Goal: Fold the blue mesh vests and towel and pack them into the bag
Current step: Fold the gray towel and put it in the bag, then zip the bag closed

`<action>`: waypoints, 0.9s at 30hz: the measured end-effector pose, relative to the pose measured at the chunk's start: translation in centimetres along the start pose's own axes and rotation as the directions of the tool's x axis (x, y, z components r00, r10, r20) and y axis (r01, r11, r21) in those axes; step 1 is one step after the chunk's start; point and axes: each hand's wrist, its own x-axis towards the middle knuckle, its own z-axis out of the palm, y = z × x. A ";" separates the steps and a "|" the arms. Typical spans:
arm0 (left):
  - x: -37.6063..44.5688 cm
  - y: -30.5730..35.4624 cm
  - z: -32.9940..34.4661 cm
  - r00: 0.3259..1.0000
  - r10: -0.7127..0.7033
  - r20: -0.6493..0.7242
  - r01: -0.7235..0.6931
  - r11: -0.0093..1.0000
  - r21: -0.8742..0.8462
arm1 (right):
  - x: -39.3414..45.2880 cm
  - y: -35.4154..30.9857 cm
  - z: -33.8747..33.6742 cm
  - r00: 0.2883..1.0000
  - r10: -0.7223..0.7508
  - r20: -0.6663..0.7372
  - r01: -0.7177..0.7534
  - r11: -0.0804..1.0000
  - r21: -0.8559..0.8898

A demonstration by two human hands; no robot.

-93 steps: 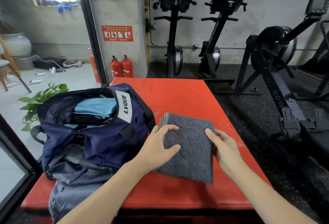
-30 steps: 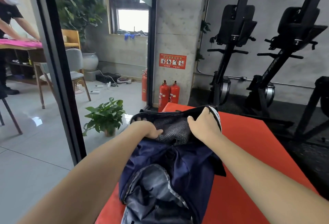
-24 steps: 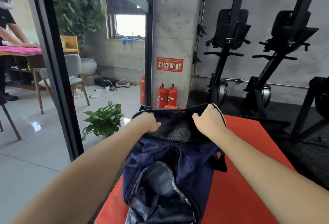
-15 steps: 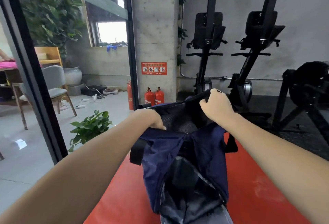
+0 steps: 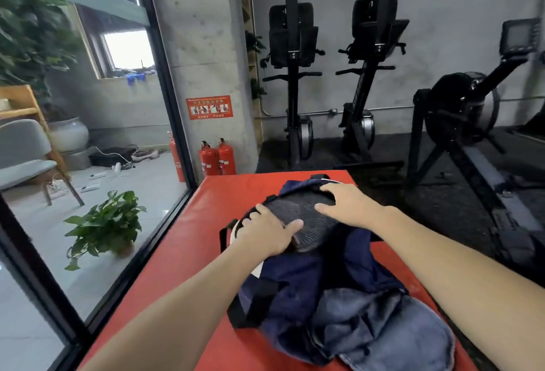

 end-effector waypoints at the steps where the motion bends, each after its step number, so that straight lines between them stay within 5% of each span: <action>1: -0.1 0.1 0.3 0.999 0.015 -0.044 -0.015 1.000 -0.006 | -0.6 0.6 0.1 1.000 -0.005 -0.026 0.006 0.999 0.039; 7: -1.4 0.4 0.5 0.982 0.110 -0.152 -0.109 0.994 0.015 | -5.8 3.1 -1.2 0.970 0.019 -0.244 0.052 0.958 0.281; 16: -9.7 8.7 4.6 0.858 0.436 -0.269 -0.450 0.893 0.012 | -20.0 9.8 -1.1 0.958 0.227 -0.173 -0.156 0.925 0.348; 27: -20.6 24.8 19.0 0.716 0.688 0.121 -0.695 0.719 0.025 | -40.6 23.8 3.1 0.769 0.639 0.028 -0.616 0.728 0.303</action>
